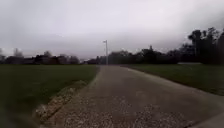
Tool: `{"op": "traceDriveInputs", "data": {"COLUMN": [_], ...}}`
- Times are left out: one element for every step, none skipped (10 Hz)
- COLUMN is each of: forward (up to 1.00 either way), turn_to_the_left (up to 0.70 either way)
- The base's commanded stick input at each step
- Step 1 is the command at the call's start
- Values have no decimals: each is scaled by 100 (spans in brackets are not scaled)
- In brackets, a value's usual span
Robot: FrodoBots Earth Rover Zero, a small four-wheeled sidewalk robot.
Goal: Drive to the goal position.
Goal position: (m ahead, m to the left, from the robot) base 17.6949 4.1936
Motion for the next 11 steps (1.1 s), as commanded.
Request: {"op": "traceDriveInputs", "data": {"forward": [85, 85, 85, 85, 85, 85, 85, 85, 85, 85, 85], "turn_to_the_left": [0, 0, 0, 0, 0, -3, -16, -29, 0, 0, -1]}}
